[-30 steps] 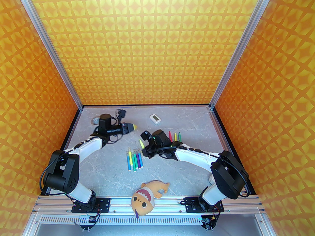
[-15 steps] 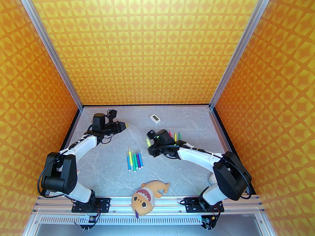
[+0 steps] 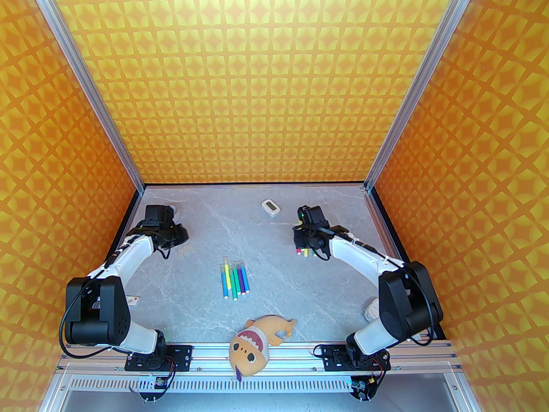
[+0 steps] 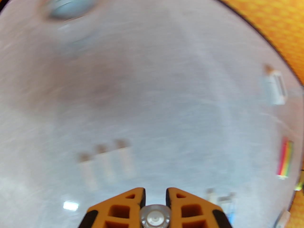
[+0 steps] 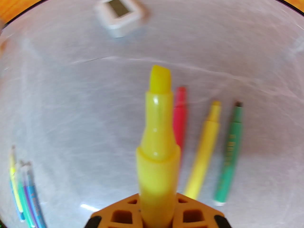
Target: Open the pen caps
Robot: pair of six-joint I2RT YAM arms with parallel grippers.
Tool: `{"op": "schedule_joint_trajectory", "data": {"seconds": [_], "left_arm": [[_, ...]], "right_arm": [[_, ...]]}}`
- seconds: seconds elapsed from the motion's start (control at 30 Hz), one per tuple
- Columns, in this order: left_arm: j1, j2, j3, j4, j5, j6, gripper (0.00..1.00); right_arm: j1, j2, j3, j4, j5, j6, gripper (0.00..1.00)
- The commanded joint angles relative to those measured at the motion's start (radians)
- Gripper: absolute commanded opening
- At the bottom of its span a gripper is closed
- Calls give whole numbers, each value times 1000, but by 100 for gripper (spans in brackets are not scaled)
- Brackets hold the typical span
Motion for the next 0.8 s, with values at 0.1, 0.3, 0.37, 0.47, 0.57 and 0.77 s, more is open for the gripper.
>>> {"op": "schedule_joint_trajectory", "data": {"seconds": [0.1, 0.3, 0.37, 0.47, 0.57, 0.77], "left_arm": [[28, 48, -15, -77, -157, 38, 0], [45, 114, -24, -79, -212, 37, 0], [56, 124, -31, -72, -212, 38, 0], [64, 136, -30, -70, -213, 43, 0], [66, 156, -20, -75, -212, 48, 0], [67, 200, -21, -63, -207, 48, 0]], "right_arm": [[-62, 70, 45, -78, 114, -12, 0], [-124, 124, 70, -83, 110, 4, 0], [-140, 145, 78, -85, 115, 9, 0], [-155, 176, 86, -85, 117, 9, 0], [-166, 211, 98, -93, 121, 10, 1], [-183, 243, 108, -90, 93, 27, 4]]}}
